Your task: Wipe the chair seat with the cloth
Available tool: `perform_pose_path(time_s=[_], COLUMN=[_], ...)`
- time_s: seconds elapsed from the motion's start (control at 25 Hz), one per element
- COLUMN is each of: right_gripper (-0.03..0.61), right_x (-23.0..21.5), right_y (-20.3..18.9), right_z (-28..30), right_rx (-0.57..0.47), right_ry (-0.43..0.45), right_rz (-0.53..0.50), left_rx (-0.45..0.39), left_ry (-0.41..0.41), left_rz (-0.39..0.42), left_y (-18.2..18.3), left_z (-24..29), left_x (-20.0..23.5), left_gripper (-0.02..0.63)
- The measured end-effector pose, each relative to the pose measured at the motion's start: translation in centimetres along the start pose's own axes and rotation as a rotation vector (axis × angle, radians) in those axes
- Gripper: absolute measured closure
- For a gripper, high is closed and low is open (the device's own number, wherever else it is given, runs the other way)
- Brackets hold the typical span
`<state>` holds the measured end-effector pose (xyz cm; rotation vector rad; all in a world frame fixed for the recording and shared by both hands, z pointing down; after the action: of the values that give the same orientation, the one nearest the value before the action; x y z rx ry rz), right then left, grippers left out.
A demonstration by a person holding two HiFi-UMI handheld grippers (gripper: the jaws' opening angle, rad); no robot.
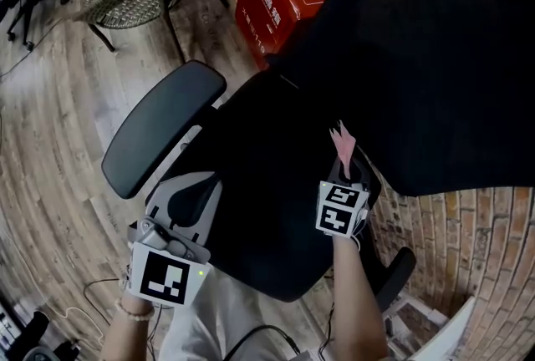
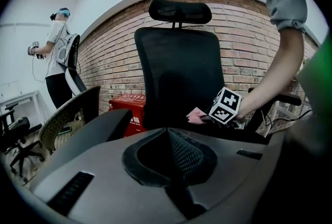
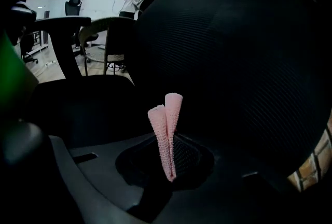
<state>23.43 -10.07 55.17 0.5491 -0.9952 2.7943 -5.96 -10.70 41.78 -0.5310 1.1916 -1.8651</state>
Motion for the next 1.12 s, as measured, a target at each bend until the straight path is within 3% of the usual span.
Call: perform_pose_path(time_s=[0.44, 0.76, 1.12], right_gripper=[0.522, 0.523, 0.523], right_x=[3.8, 8.0, 13.4], right_y=[0.5, 2.9, 6.9], right_z=[3.7, 4.4, 3.8], right_rx=[0.069, 0.028, -0.068], right_ry=[0.090, 0.174, 0.297], right_rz=[-0.016, -0.041, -0.139], left_rx=[0.016, 0.017, 0.011], left_ry=[-0.007, 0.009, 0.028], left_rz=[-0.006, -0.013, -0.036], left_y=[-1.4, -1.6, -2.0], left_z=[-0.1, -1.0, -2.4], left_x=[-0.1, 0.4, 0.9], left_gripper=[0.595, 0.595, 0.595])
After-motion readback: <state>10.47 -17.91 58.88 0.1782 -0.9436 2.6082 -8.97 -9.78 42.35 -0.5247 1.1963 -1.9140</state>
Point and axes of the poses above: the fingertips, and each gripper's own axes: z forward along the fingers, x to its left, y out of its top, the point moved 5 cm from there along -z, backward along the fingers, and after that the axes turned 1 degree about -z, right-handed, at the moved point
